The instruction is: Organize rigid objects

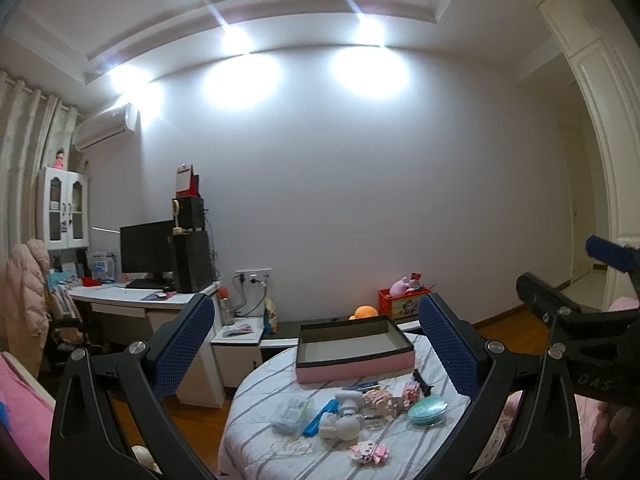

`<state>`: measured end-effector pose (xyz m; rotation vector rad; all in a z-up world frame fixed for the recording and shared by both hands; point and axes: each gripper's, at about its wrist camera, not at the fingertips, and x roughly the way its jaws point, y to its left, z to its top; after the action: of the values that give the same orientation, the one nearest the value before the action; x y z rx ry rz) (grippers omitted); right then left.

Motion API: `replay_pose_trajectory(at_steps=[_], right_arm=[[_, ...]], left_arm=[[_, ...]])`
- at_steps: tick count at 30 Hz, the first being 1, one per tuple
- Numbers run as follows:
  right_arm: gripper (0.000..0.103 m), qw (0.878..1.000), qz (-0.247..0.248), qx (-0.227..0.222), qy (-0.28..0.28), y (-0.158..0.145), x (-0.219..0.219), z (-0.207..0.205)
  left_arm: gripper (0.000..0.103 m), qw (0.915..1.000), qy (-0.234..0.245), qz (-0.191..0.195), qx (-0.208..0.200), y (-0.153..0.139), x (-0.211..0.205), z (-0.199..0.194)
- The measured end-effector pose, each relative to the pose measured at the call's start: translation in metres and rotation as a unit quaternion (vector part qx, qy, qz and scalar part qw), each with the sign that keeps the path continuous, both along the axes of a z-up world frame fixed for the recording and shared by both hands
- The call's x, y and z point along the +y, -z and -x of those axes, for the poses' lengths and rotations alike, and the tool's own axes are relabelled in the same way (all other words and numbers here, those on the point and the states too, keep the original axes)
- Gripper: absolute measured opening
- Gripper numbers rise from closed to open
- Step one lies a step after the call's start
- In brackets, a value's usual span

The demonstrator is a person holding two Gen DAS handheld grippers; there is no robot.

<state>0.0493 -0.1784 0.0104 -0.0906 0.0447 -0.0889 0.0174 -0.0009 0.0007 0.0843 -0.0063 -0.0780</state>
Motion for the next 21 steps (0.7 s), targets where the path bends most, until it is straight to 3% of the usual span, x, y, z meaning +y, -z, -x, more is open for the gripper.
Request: replay_pose_trajectory(at_steps=[7, 12, 21], right_arm=[[0.103, 1.000, -0.018, 0.024, 0.005, 0.022, -0.015, -0.033], [0.103, 0.996, -0.033, 0.077, 0.011, 0.052, -0.029, -0.072], [0.103, 0.980, -0.055, 0.190, 0.003, 0.136, -0.048, -0.137]], left_arm=[[0.103, 0.9994, 0.001, 0.014, 0.033, 0.023, 0.009, -0.041], [0.103, 0.9965, 0.005, 0.014, 0.083, 0.052, 0.009, -0.084], [0.103, 0.9758, -0.003, 0.021, 0.217, 0.145, 0.003, -0.147]])
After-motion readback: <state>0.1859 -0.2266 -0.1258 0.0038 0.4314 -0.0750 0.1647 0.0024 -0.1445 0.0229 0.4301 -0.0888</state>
